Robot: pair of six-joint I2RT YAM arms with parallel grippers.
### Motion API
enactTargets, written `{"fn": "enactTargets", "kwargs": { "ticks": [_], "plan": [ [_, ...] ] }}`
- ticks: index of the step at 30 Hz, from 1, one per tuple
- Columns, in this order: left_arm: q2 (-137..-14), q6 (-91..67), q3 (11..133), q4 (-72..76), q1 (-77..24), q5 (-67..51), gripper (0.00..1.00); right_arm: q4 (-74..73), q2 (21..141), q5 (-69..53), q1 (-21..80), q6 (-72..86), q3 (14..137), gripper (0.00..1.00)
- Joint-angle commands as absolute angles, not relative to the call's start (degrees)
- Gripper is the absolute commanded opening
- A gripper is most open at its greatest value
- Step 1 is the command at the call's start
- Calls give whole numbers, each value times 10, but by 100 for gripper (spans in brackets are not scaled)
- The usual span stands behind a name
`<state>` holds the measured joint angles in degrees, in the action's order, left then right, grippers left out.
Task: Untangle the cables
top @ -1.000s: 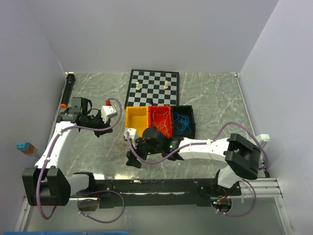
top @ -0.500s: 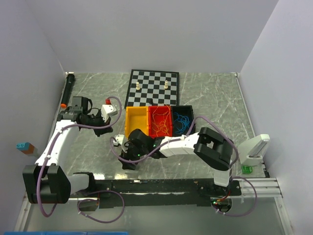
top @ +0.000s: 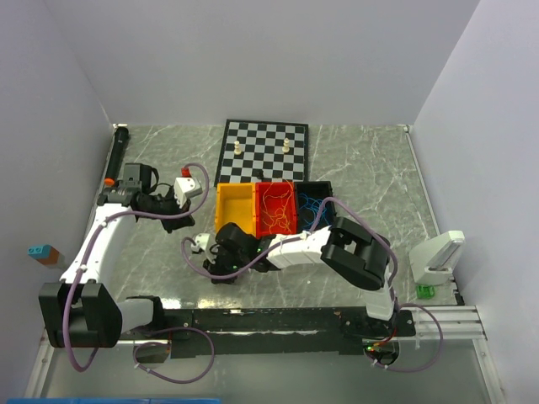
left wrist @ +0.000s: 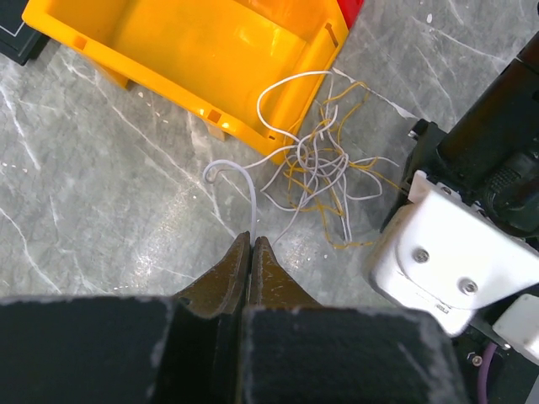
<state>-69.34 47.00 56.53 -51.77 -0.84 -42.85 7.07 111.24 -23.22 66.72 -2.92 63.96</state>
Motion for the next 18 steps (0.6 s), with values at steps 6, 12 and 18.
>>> {"fn": "enactTargets", "kwargs": {
  "ticks": [6, 12, 18],
  "plan": [
    [-700, 464, 588, -509, -7, -439, 1, 105, 963, -196, 668, -24, 569, 0],
    [-711, 466, 571, -493, -7, -421, 1, 94, 785, -168, 667, -4, 502, 0],
    [-719, 474, 554, -482, -7, -409, 1, 49, 636, -125, 664, -1, 463, 0]
  ]
}}
